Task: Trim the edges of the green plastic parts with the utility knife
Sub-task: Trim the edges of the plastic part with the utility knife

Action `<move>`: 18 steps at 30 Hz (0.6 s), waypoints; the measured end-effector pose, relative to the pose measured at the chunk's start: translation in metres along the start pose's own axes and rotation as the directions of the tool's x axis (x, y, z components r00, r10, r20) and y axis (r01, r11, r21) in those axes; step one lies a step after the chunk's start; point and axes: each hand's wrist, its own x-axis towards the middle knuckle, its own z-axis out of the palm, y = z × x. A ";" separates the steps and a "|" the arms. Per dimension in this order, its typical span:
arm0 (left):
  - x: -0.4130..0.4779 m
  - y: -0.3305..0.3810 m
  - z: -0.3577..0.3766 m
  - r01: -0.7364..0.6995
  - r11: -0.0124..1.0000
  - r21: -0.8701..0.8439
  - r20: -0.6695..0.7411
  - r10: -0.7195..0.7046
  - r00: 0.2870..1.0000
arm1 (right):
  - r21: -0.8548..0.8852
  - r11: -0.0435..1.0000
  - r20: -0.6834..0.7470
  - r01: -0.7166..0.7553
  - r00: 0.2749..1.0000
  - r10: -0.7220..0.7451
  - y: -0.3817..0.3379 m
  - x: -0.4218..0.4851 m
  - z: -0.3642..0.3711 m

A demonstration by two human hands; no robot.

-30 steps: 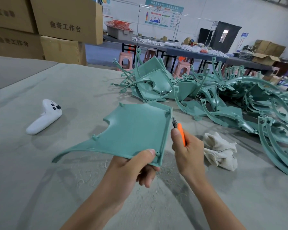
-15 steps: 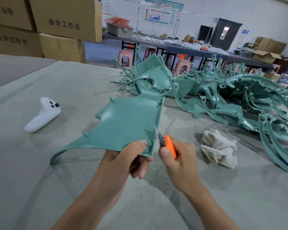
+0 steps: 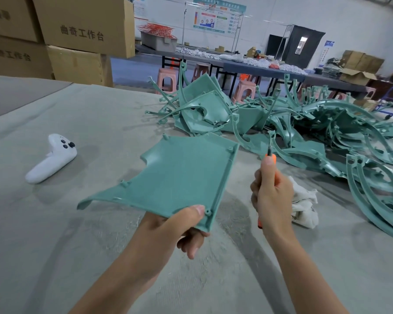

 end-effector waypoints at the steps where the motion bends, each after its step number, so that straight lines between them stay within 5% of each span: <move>1: 0.001 0.000 -0.001 -0.010 1.000 -0.002 -0.025 0.010 1.000 | 0.017 0.999 0.044 0.035 0.998 -0.035 -0.002 -0.005 -0.001; 8: 0.009 0.000 -0.009 -0.089 0.996 0.017 -0.131 0.091 0.987 | -0.097 0.875 0.413 0.475 0.818 -0.399 -0.011 -0.041 0.014; 18: 0.009 0.002 -0.012 -0.048 0.998 0.029 -0.092 0.050 0.995 | -0.200 0.853 0.374 0.483 0.842 -0.389 -0.001 -0.034 0.018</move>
